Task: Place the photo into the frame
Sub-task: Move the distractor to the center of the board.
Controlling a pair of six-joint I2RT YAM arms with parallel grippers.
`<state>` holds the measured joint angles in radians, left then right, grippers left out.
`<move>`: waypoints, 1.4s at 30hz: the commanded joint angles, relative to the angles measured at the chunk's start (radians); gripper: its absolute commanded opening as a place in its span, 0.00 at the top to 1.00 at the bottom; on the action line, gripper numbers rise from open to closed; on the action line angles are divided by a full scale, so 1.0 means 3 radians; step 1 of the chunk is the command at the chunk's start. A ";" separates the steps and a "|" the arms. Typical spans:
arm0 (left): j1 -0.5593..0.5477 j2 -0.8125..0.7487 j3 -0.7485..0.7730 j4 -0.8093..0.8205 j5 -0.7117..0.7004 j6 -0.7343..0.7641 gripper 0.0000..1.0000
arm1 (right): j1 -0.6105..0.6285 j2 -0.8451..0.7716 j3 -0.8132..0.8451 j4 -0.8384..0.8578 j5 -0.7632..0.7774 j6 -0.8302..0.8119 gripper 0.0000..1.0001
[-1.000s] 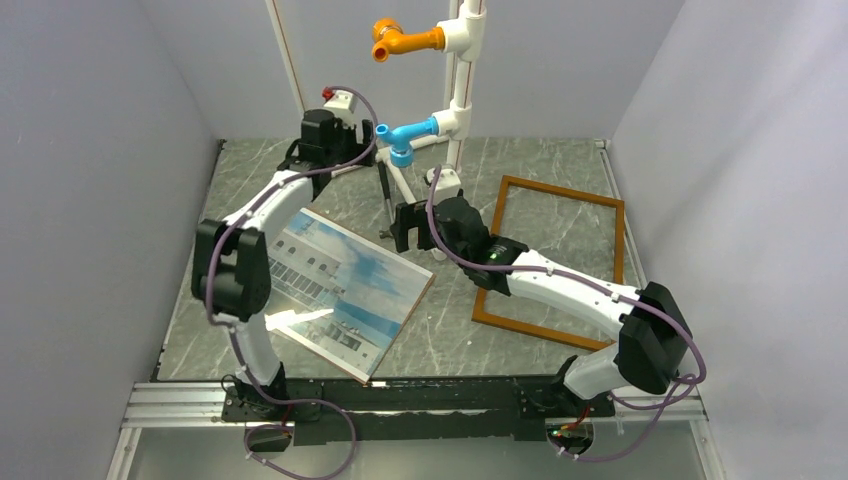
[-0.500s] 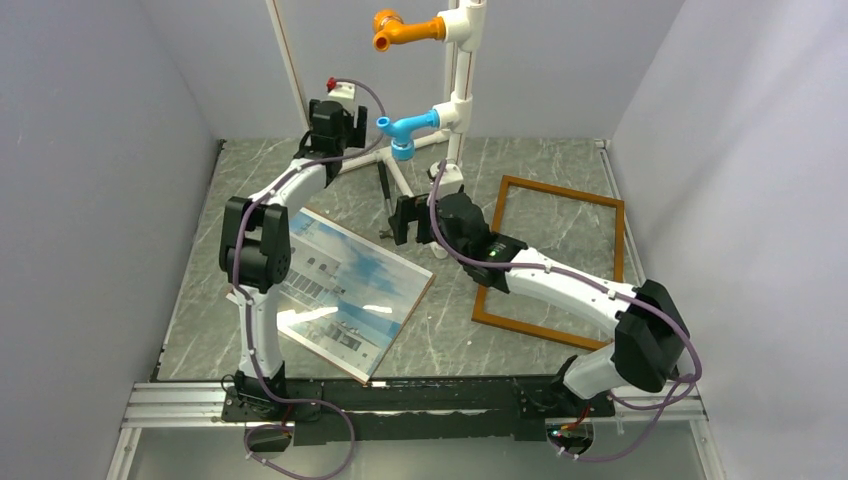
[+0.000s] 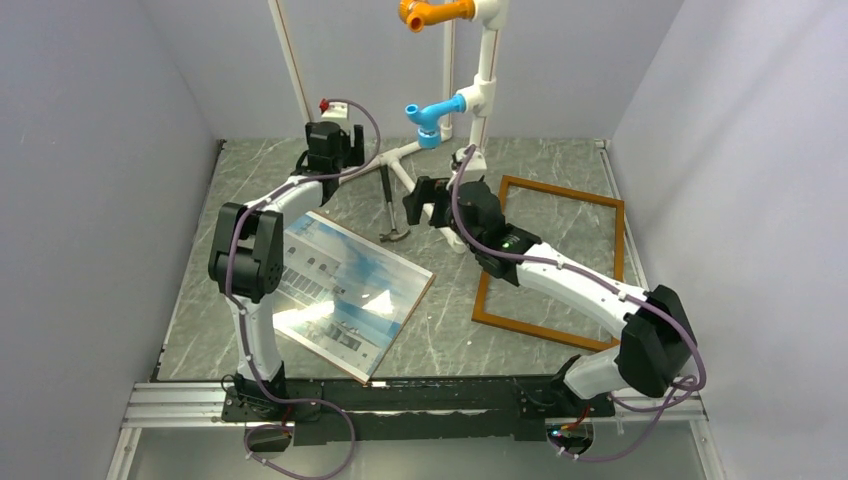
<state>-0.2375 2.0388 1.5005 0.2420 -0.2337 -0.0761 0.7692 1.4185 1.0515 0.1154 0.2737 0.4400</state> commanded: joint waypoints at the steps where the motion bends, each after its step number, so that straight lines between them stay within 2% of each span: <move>1: 0.0086 -0.0383 -0.0189 0.0297 -0.0168 -0.0051 0.13 | -0.0512 0.0125 -0.0147 -0.0195 0.0214 0.0656 0.00; 8: 0.0000 -0.0634 -0.0527 0.0518 -0.0118 0.0090 0.12 | -0.0703 0.0075 -0.0263 -0.0192 0.0142 0.0756 0.00; 17: -0.0080 -0.0768 -0.0670 0.0538 -0.0121 0.0190 0.07 | -0.0744 -0.0062 -0.0479 -0.0168 0.0019 0.0771 0.00; 21: -0.0107 -0.0892 -0.0717 0.0494 0.0023 0.0300 0.01 | -0.0746 -0.0185 -0.0624 -0.0151 -0.0039 0.0774 0.00; 26: -0.0161 -0.1116 -0.0852 0.0472 0.0226 0.0340 0.01 | -0.0745 -0.0328 -0.0772 -0.0134 -0.0120 0.0757 0.00; 33: -0.0210 -0.1252 -0.0786 0.0193 0.0340 0.0321 0.01 | -0.0744 -0.0395 -0.0865 -0.0203 -0.0283 0.0712 0.00; 42: -0.0226 -0.1312 -0.0743 0.0100 0.0425 0.0275 0.01 | -0.0744 -0.0597 -0.1023 -0.0261 -0.0306 0.0647 0.00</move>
<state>-0.3119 1.6814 1.2392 0.2691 -0.0944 -0.0071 0.5827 1.2011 0.7799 0.1635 0.2142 0.6731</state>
